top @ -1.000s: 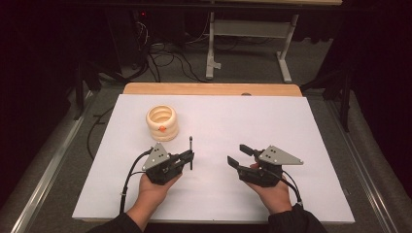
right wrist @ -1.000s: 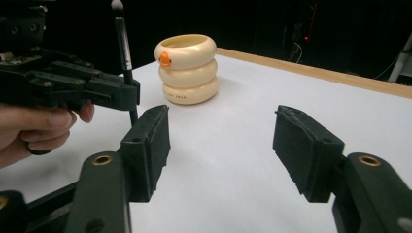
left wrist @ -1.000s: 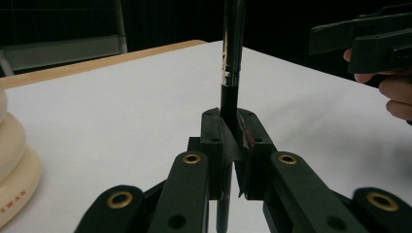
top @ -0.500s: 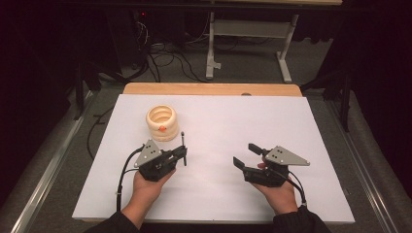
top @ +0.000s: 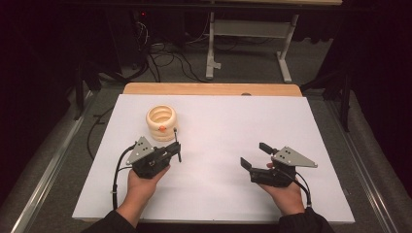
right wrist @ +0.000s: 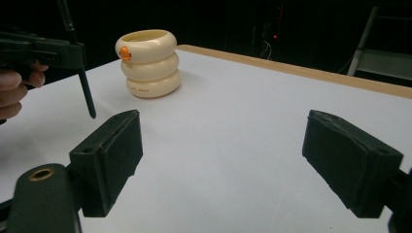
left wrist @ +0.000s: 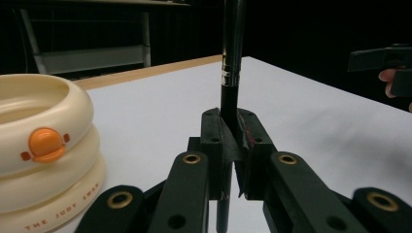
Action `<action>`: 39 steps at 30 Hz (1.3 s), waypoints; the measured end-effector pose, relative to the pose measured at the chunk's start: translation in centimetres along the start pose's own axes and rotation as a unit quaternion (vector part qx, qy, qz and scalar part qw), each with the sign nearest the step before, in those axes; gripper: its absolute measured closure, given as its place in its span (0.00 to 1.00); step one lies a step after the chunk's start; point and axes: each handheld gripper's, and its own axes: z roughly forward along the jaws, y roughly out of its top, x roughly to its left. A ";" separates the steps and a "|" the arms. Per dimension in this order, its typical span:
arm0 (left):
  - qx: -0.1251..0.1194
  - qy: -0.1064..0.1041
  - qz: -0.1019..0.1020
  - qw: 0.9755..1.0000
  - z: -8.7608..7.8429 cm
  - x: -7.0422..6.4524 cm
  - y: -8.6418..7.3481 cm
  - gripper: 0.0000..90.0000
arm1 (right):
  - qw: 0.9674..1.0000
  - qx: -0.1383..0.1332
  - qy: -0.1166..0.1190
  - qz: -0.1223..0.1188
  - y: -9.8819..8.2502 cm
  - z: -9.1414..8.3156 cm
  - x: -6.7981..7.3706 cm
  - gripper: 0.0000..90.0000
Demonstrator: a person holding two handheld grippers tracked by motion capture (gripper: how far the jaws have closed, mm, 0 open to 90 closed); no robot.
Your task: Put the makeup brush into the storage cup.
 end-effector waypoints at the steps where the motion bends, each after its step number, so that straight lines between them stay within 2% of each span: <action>1: -0.001 0.001 0.000 1.000 -0.1 0.1 0.0 0.92 | 1.000 0.002 -0.001 0.001 0.0 -0.1 -0.1 0.17; 9: -0.005 0.013 0.003 1.000 -0.7 0.6 0.3 0.92 | 1.000 0.005 -0.020 0.006 -0.3 -0.4 -0.5 0.06; 17: -0.015 0.035 -0.001 0.999 -2.0 1.9 0.8 0.92 | 0.999 0.011 -0.034 0.009 -0.6 -0.8 -0.8 0.01; 23: -0.026 0.046 -0.009 0.999 -3.0 2.7 1.2 0.92 | 0.999 0.014 -0.037 0.008 -0.8 -1.1 -1.0 0.01; 27: -0.029 0.054 -0.004 0.998 -3.7 3.2 1.5 0.92 | 0.999 0.012 -0.038 0.006 -0.9 -1.3 -1.2 0.01; 39: -0.044 0.080 -0.007 0.996 -4.9 4.1 2.1 0.92 | 0.999 0.015 -0.051 0.004 -1.5 -1.9 -1.8 0.01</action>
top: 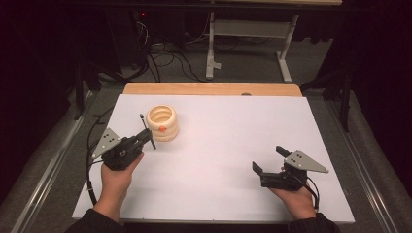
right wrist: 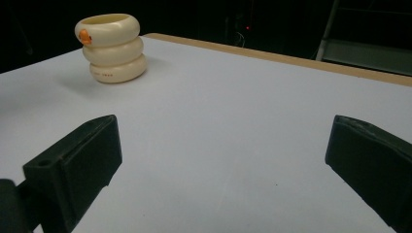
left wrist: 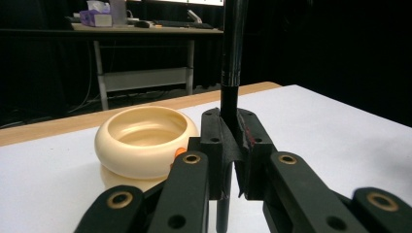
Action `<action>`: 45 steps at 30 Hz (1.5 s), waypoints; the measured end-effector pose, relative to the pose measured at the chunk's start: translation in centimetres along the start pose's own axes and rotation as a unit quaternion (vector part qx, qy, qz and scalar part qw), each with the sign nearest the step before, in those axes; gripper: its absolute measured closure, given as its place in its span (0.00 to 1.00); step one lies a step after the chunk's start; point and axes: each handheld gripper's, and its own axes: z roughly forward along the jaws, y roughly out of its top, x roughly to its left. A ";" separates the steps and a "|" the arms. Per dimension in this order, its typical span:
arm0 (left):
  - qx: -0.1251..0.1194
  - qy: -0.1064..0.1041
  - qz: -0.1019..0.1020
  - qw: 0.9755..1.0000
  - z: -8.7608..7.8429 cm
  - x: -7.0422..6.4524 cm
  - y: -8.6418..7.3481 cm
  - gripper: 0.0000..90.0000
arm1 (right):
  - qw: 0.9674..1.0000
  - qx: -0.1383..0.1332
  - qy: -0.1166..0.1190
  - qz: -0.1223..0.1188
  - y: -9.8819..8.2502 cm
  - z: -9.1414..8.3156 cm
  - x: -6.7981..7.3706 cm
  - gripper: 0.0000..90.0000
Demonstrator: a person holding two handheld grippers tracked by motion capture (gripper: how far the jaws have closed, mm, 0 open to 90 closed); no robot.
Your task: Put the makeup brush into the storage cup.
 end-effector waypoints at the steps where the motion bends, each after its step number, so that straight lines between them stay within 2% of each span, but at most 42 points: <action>1: 0.002 0.001 0.001 1.000 0.0 0.0 0.0 0.92 | 1.000 0.002 -0.001 0.004 -0.1 -0.1 0.0 0.01; 9: -0.001 0.011 -0.005 1.000 -0.1 0.3 0.2 0.92 | 1.000 -0.001 -0.007 0.006 -0.2 -0.2 -0.5 0.01; 17: -0.004 0.022 -0.023 0.999 0.8 0.6 0.6 0.92 | 1.000 0.004 -0.003 0.003 -0.3 0.0 -0.3 0.02; 29: 0.000 0.034 -0.008 0.999 2.0 0.8 2.3 0.92 | 1.000 0.002 0.001 0.005 -0.3 0.0 -0.1 0.02; 45: 0.000 0.047 -0.004 0.999 3.5 1.4 3.6 0.92 | 1.000 0.000 0.005 0.005 -0.3 0.0 -0.1 0.02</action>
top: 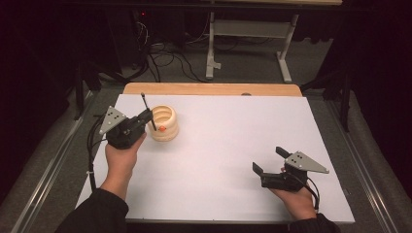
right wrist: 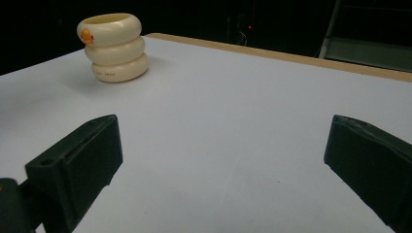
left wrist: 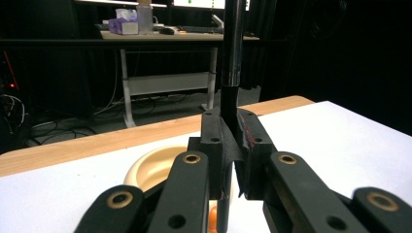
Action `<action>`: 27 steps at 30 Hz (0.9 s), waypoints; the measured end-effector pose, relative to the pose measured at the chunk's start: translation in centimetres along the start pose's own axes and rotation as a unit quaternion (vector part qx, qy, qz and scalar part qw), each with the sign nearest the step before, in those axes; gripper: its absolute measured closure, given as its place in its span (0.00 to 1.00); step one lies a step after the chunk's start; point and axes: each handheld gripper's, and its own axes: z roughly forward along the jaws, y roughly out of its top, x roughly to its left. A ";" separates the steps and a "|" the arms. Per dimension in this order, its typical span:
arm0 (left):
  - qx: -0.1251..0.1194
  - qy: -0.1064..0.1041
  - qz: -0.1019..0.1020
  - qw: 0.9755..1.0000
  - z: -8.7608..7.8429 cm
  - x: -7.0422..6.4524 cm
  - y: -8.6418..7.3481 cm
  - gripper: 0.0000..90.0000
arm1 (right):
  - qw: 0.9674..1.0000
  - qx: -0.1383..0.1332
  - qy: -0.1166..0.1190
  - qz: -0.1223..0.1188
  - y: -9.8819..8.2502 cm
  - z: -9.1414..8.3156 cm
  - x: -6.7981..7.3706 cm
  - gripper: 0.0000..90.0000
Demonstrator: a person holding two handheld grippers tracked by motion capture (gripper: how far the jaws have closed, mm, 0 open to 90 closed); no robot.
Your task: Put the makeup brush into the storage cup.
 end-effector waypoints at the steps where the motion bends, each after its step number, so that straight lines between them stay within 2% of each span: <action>1: 0.002 0.001 0.001 1.000 0.1 0.0 0.1 0.92 | 1.000 0.000 0.000 0.001 0.0 0.0 0.0 0.02; 17: 0.001 0.010 0.010 1.000 1.9 0.3 1.3 0.92 | 1.000 0.002 0.000 0.001 -0.1 0.0 0.1 0.02; 27: 0.005 0.019 0.009 1.000 2.8 0.6 1.0 0.92 | 1.000 0.002 0.001 0.000 -0.1 0.0 0.1 0.02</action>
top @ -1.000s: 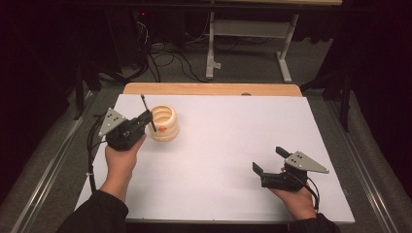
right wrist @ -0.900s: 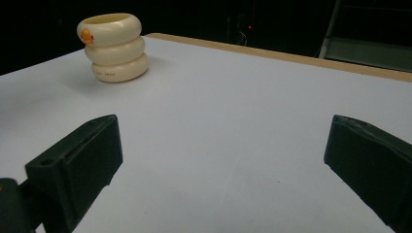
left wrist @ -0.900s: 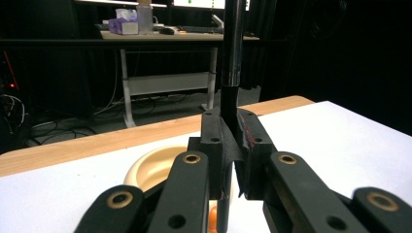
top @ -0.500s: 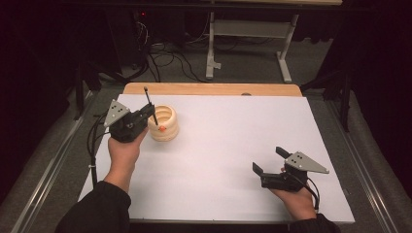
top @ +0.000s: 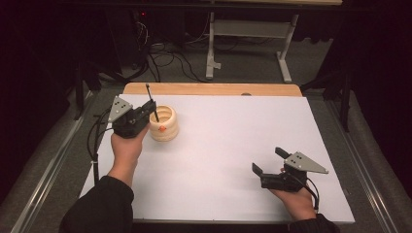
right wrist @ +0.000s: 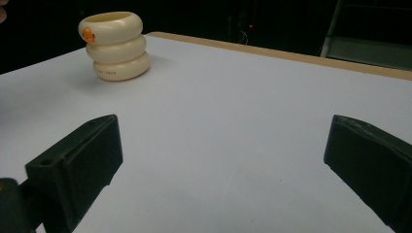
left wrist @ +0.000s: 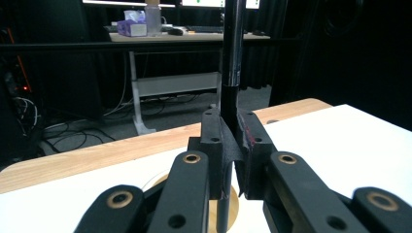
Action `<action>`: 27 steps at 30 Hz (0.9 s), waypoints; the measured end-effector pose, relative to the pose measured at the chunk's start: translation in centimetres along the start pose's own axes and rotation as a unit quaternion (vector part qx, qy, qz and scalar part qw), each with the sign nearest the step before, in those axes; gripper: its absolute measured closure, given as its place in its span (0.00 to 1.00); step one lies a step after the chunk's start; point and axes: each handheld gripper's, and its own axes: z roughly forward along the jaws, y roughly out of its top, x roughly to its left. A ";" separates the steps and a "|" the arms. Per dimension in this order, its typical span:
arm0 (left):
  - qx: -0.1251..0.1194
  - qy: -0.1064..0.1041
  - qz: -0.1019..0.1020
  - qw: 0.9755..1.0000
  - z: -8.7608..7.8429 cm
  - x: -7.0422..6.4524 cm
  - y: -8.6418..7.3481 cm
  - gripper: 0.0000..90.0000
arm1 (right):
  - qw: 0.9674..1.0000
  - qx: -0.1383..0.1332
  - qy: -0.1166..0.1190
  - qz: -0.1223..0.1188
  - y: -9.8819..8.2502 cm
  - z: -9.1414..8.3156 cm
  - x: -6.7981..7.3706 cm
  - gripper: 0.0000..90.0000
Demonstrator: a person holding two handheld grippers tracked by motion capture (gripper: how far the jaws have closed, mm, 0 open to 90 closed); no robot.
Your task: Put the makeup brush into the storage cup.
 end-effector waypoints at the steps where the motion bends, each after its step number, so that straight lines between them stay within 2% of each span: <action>1: 0.000 0.001 -0.001 1.000 0.1 0.0 0.0 0.92 | 1.000 0.000 0.001 0.000 0.0 0.0 0.0 0.02; 7: 0.005 0.005 -0.010 1.000 0.6 0.4 -0.3 0.92 | 1.000 0.000 0.000 -0.001 0.0 0.0 0.1 0.02; 27: 0.026 0.011 -0.007 1.000 1.6 0.5 -1.5 0.92 | 1.000 0.001 0.001 0.000 -0.1 0.0 0.0 0.02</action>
